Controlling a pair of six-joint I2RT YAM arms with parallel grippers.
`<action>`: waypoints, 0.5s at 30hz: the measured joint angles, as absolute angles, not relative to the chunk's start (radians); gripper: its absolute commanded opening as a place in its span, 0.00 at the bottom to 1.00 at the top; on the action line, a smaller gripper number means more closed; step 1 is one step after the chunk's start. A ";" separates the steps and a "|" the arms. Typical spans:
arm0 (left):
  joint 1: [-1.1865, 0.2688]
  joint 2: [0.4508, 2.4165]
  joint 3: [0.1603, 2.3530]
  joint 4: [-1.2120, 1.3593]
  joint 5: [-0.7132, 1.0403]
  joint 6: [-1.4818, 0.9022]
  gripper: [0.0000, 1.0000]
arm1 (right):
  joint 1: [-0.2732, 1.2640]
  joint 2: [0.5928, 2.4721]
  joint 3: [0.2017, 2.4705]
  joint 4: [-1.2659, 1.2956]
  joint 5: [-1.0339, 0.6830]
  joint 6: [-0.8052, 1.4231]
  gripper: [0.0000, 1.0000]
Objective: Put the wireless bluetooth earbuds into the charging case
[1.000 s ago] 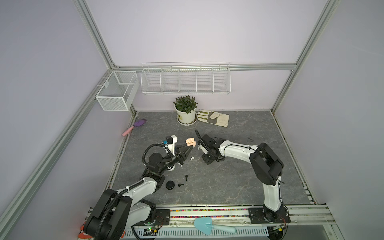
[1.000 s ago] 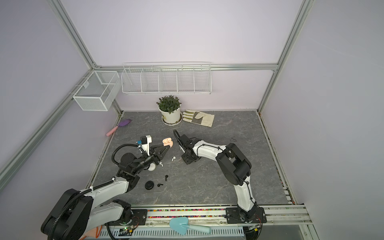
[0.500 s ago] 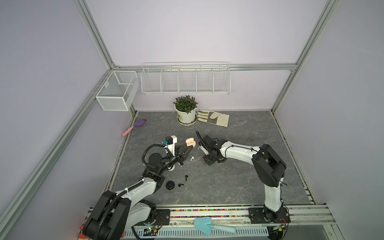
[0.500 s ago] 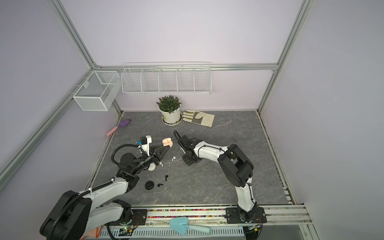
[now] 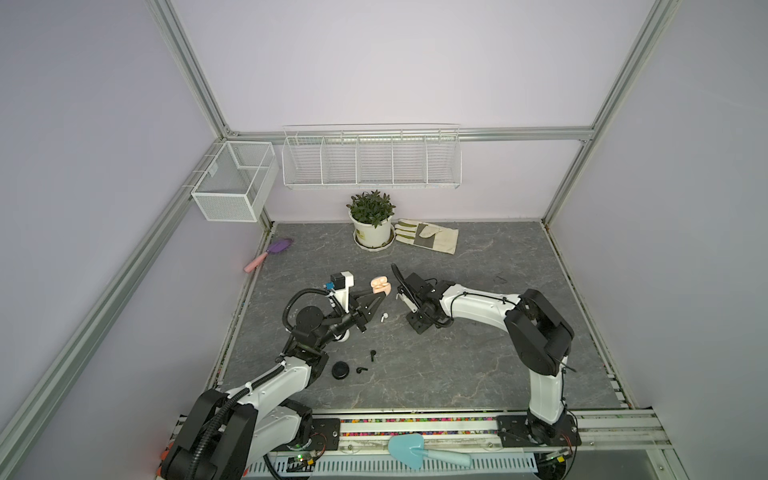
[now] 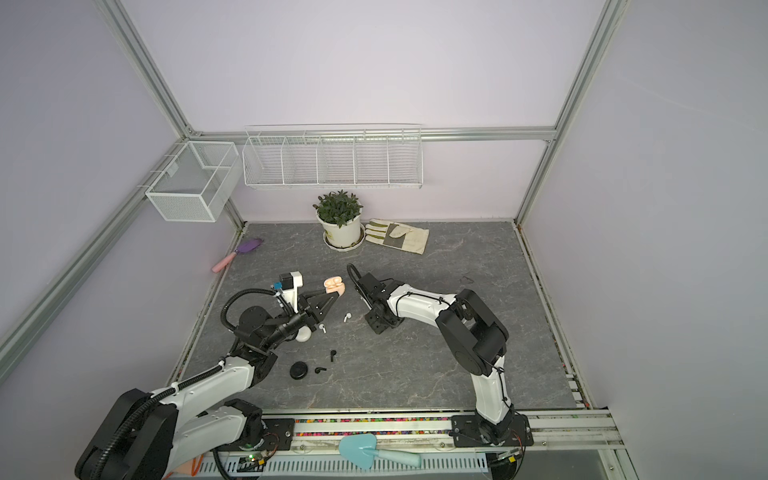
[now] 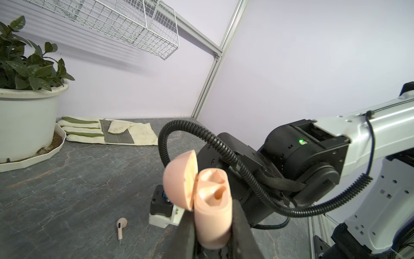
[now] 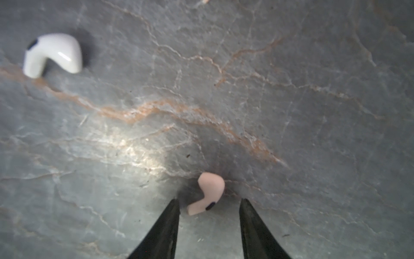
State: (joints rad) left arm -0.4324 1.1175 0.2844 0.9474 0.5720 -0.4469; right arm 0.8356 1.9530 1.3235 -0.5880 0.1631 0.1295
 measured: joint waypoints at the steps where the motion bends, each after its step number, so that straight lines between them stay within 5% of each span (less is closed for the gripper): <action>1: -0.432 1.118 0.284 0.944 0.572 -0.447 0.00 | 0.842 1.942 1.324 -0.594 0.160 0.137 0.47; 15: -0.432 1.077 0.267 0.951 0.545 -0.477 0.00 | 0.830 1.879 1.324 -0.628 0.067 0.366 0.47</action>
State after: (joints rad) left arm -0.4324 1.0775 0.2672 0.9512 0.5449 -0.4767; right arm 0.8299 1.8786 1.3239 -0.6281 0.0673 0.3664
